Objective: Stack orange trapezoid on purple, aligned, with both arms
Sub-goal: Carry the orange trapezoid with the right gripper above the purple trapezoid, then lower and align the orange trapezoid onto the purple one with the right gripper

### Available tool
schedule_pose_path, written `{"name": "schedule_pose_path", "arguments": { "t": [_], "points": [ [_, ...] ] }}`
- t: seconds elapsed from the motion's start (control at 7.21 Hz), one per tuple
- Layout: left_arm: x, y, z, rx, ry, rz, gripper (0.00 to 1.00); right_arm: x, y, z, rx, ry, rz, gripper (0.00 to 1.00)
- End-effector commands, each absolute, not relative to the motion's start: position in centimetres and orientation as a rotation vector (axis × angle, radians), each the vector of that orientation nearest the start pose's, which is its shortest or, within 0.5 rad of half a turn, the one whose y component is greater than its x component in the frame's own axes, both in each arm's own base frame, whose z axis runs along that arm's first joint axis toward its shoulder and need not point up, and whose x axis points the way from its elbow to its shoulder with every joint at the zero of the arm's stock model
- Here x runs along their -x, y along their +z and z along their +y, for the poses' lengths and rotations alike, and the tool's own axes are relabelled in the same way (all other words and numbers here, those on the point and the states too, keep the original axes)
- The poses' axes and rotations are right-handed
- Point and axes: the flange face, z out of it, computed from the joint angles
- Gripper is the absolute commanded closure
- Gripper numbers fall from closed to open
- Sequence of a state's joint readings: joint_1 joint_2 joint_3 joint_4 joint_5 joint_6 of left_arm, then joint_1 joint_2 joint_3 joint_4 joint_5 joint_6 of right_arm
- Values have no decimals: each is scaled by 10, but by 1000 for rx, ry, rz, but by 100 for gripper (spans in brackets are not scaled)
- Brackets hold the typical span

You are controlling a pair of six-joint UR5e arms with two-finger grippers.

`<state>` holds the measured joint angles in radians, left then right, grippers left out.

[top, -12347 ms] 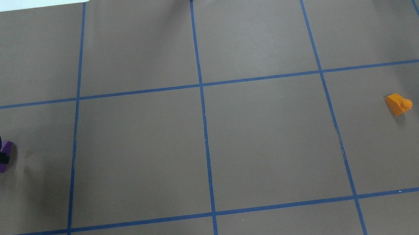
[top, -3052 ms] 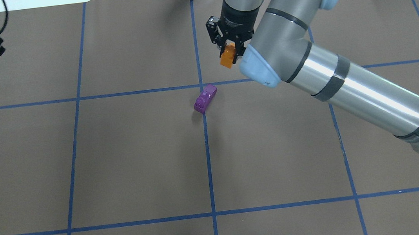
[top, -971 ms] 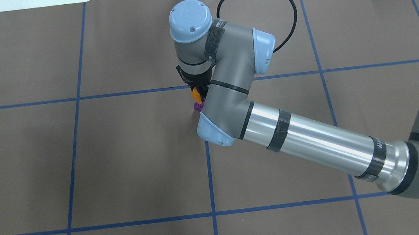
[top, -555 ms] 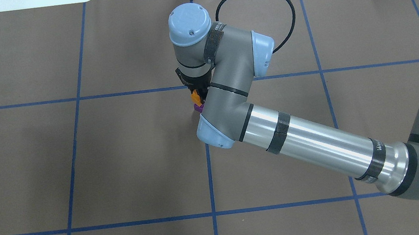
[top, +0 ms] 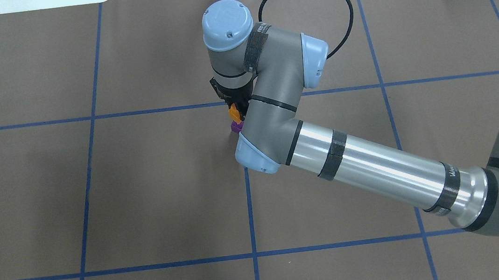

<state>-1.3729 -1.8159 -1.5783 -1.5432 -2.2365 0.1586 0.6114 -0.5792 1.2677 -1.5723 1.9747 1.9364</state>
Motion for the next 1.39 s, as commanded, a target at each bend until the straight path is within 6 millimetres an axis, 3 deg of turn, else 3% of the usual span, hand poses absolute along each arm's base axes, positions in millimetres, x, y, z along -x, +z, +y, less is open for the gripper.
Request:
{"name": "schedule_pose_path", "arguments": {
  "t": [0.0, 1.25],
  "points": [
    [-47, 532, -600, -203, 414, 672, 0, 600, 154, -528, 311, 776, -737, 100],
    [-46, 538, -597, -192, 412, 672, 0, 608, 163, -527, 306, 754, -723, 100]
  ]
}}
